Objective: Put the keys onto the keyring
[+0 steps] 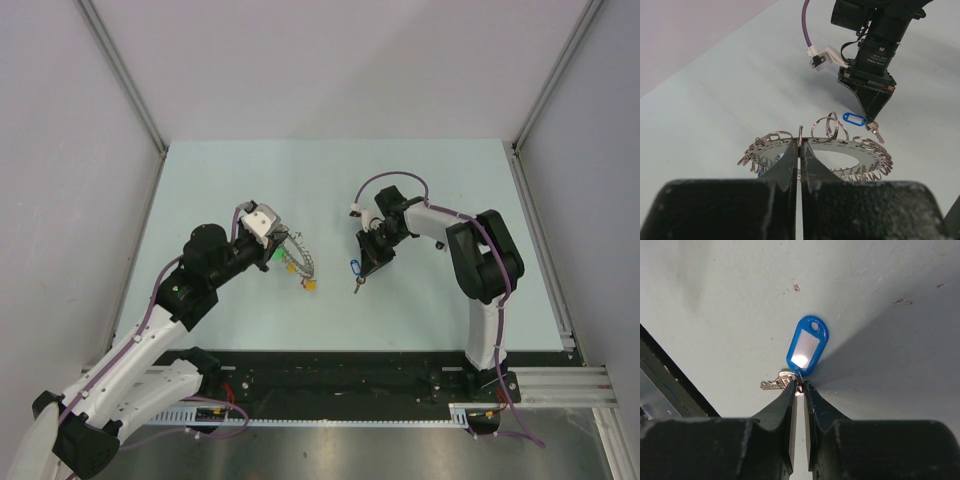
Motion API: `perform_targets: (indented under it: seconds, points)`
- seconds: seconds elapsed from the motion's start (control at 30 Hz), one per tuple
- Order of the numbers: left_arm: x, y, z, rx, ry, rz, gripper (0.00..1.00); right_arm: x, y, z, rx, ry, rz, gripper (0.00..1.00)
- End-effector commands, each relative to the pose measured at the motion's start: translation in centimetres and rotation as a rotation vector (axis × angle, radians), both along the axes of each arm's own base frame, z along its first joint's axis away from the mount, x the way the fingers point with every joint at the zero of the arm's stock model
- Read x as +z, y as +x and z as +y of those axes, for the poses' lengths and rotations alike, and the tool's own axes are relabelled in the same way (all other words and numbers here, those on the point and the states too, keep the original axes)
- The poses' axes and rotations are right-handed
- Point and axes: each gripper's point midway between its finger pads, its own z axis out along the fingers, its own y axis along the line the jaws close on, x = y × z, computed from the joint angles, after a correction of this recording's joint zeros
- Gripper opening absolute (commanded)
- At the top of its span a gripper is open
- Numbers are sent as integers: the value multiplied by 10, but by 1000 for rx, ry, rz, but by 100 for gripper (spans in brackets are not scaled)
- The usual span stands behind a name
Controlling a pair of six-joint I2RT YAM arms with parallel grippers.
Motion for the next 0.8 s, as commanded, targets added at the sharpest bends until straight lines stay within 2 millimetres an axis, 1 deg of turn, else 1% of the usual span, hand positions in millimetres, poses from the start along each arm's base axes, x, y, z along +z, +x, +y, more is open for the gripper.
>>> perform_targets:
  seconds: [0.0, 0.17, 0.27, 0.3, 0.37, 0.4, 0.47, 0.5, 0.57, 0.6, 0.63, 0.67, 0.7, 0.73, 0.77]
  points:
    - [30, 4, 0, 2, -36, -99, 0, -5, 7, 2, 8, 3, -4, 14]
    - [31, 3, 1, 1, -35, -102, 0, -8, 7, 4, 12, 5, 0, 11]
    - [31, 4, 1, 1, -35, -102, 0, -10, 8, 2, 12, -1, -4, 2]
    - [31, 3, 1, 2, -37, -102, 0, -9, 8, 3, 13, -1, -11, 0]
    - [32, 3, 1, 0, -36, -103, 0, -6, 11, 2, 17, -4, -32, 0]
    - [31, 3, 0, 0, -35, -102, 0, 0, 13, 3, 22, -1, -55, 0]
    - [32, 3, 0, -5, -35, -105, 1, 7, 16, 4, 47, -16, -112, 0]
    - [32, 2, 0, -8, -35, -105, 0, 21, 20, 5, 52, -9, -165, 0]
    - [32, 1, -2, -22, -36, -106, 0, 32, 26, 3, 64, -37, -253, 0]
    - [34, 0, -2, -23, -40, -109, 0, 41, 31, 7, 70, -27, -314, 0]
    - [33, -1, -3, -29, -40, -107, 0, 61, 37, 7, 56, -25, -392, 0]
    - [32, -2, -3, -34, -38, -104, 0, 65, 35, 6, 54, -21, -420, 0]
    - [33, -3, -5, -49, -40, -106, 0, 77, 39, 12, 55, 5, -482, 0]
    - [33, -4, -6, -57, -41, -106, 0, 103, 42, 13, 43, 33, -567, 0]
    - [33, -6, -8, -69, -44, -106, 0, 106, 37, 11, 42, 45, -591, 0]
